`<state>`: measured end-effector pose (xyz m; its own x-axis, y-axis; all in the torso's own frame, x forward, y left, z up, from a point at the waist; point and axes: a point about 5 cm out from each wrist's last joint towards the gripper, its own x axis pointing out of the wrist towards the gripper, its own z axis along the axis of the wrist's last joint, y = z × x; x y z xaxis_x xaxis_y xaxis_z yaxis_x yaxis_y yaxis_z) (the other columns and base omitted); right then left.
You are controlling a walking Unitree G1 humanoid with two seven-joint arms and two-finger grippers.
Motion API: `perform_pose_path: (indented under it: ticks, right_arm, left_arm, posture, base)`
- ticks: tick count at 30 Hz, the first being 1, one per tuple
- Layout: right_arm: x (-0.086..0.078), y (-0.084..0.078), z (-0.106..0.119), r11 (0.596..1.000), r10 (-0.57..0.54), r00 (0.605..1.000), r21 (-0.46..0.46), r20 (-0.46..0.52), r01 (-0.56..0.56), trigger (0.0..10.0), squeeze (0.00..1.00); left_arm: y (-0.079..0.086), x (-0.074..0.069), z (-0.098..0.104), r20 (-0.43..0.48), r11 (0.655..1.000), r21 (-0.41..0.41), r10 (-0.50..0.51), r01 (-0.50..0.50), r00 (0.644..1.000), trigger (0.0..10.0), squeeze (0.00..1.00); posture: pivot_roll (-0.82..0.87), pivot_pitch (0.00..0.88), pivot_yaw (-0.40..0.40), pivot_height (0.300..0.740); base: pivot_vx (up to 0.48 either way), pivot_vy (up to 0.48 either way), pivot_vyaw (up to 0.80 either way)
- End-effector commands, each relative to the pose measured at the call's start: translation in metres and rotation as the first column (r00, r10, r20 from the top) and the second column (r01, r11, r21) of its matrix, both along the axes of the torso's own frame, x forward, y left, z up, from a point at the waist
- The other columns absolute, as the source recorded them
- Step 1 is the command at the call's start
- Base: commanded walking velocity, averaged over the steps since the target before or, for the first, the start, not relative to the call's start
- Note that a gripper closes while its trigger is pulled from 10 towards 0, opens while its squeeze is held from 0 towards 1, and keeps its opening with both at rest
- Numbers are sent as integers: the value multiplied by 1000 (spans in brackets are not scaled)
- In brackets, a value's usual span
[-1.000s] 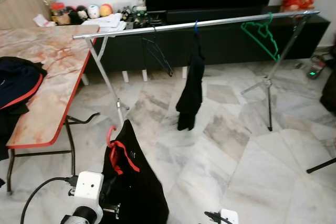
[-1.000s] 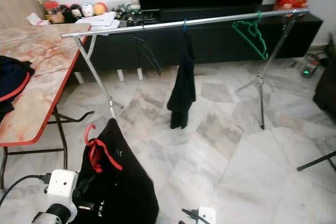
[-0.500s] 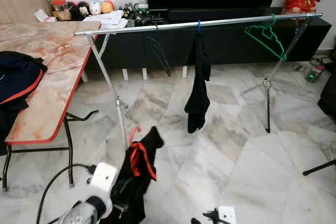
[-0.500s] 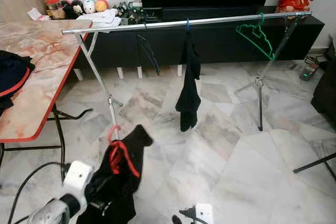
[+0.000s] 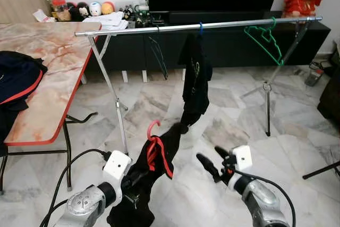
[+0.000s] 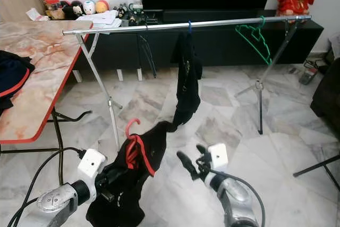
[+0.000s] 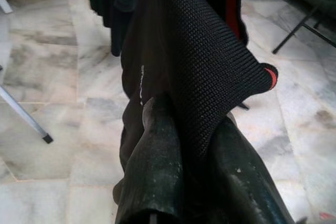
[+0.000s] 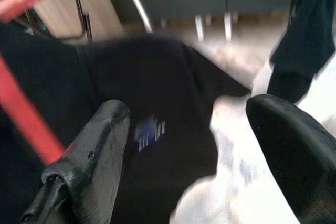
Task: Hang hanger
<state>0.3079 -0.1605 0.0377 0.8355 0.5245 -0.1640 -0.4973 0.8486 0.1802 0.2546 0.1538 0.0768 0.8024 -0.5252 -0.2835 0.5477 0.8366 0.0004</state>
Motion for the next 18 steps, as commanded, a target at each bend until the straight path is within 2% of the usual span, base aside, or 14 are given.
perform_pose_path:
  ticks: [1,2,3,4,6,8,10,16,18]
  right_arm:
    - [-12,5,-16,1000,-16,998,20,-67,17,10000,0]
    - [-11,7,-15,999,0,998,36,-62,2,10000,0]
    - [-13,12,-14,995,66,996,83,-62,-61,10000,0]
    - [-13,12,-14,995,66,996,83,-62,-61,10000,0]
    - [-18,21,-15,975,200,977,115,-73,-190,10000,0]
    - [-24,24,-17,949,308,947,99,-88,-299,10000,0]
    - [-33,24,-20,912,410,907,26,-93,-410,10000,0]
    - [-36,15,-25,903,408,905,-93,-119,-420,10000,0]
    - [-29,12,-21,932,332,939,-119,-88,-341,10000,0]
  left_arm:
    - [-6,3,12,37,999,-15,-48,49,998,10000,0]
    - [-7,4,13,36,998,-15,-57,58,998,10000,0]
    - [-9,5,14,30,996,-13,-85,86,996,10000,0]
    - [-9,5,14,30,996,-13,-85,86,996,10000,0]
    - [-13,8,17,19,991,2,-134,134,991,10000,0]
    - [-15,10,20,12,985,9,-172,172,985,10000,0]
    - [-20,14,27,-1,977,-7,-214,214,977,10000,0]
    - [-31,18,35,-7,945,-10,-326,326,945,10000,0]
    - [-34,20,39,-9,933,-2,-360,360,933,10000,0]
  posture:
    - [63,79,22,740]
    - [65,82,22,740]
    - [69,86,24,740]
    - [69,86,24,740]
    - [65,92,27,740]
    - [63,94,29,740]
    - [60,96,28,740]
    - [52,106,29,740]
    - [50,113,24,740]
  base:
    - [0,0,0]
    - [0,0,0]
    - [0,0,0]
    - [0,0,0]
    - [0,0,0]
    - [0,0,0]
    - [0,0,0]
    - [0,0,0]
    - [0,0,0]
